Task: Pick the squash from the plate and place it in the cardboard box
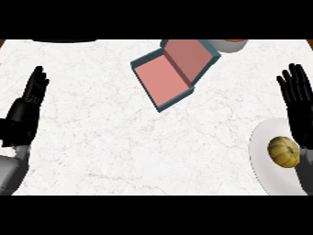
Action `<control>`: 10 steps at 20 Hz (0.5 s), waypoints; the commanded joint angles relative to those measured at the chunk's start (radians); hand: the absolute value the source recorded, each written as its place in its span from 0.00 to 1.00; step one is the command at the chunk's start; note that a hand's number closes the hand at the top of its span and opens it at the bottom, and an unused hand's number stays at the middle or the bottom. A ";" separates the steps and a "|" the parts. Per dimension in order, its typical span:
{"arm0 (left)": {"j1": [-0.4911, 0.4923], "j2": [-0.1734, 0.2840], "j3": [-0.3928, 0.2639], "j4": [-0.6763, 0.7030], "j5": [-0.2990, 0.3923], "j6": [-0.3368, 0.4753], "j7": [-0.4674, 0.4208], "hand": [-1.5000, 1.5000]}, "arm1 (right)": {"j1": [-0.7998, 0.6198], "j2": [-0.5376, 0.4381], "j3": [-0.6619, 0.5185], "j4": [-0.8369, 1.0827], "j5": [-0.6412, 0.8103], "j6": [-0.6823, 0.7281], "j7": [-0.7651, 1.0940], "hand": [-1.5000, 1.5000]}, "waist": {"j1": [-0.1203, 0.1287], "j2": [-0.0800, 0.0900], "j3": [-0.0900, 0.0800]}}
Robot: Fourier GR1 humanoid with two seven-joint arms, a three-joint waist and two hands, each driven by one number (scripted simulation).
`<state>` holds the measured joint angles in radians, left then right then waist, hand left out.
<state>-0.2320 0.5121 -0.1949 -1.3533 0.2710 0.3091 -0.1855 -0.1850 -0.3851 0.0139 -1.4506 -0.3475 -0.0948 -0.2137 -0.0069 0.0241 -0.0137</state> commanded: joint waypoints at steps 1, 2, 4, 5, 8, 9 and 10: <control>0.054 0.021 0.022 -0.068 -0.007 -0.016 0.065 0.50 | 0.016 -0.015 -0.045 -0.058 -0.008 -0.030 0.080 0.00 | 0.008 -0.027 0.014; 0.051 0.009 0.003 -0.006 -0.036 0.002 0.046 0.50 | -0.038 -0.023 -0.094 0.012 -0.002 -0.077 0.068 0.00 | 0.009 -0.024 0.014; 0.062 0.059 -0.002 -0.025 -0.039 -0.005 0.112 0.50 | -0.120 -0.083 -0.219 0.091 -0.059 -0.108 0.103 0.00 | 0.021 -0.023 0.015; 0.085 0.011 -0.036 0.027 -0.079 0.038 0.098 0.50 | -0.113 -0.092 -0.225 0.082 -0.045 -0.138 0.120 0.00 | 0.009 -0.022 0.014; 0.096 0.010 -0.051 -0.005 -0.053 0.018 0.127 0.50 | 0.057 -0.272 -0.133 0.220 0.275 -0.300 0.225 1.00 | 0.004 0.004 0.002; 0.116 -0.002 -0.061 -0.008 -0.049 0.021 0.145 0.50 | 0.029 -0.159 -0.214 0.230 0.189 -0.426 0.274 1.00 | 0.005 -0.015 0.010; 0.136 0.003 -0.067 -0.013 -0.055 0.018 0.147 0.50 | 0.023 -0.096 -0.232 0.207 0.164 -0.485 0.274 0.00 | 0.007 -0.024 0.012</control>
<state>-0.1378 0.5210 -0.2390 -1.3619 0.2183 0.3302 -0.0713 -0.1893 -0.5267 -0.1596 -1.2971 -0.2273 -0.3676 -0.0218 -0.0018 0.0135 -0.0071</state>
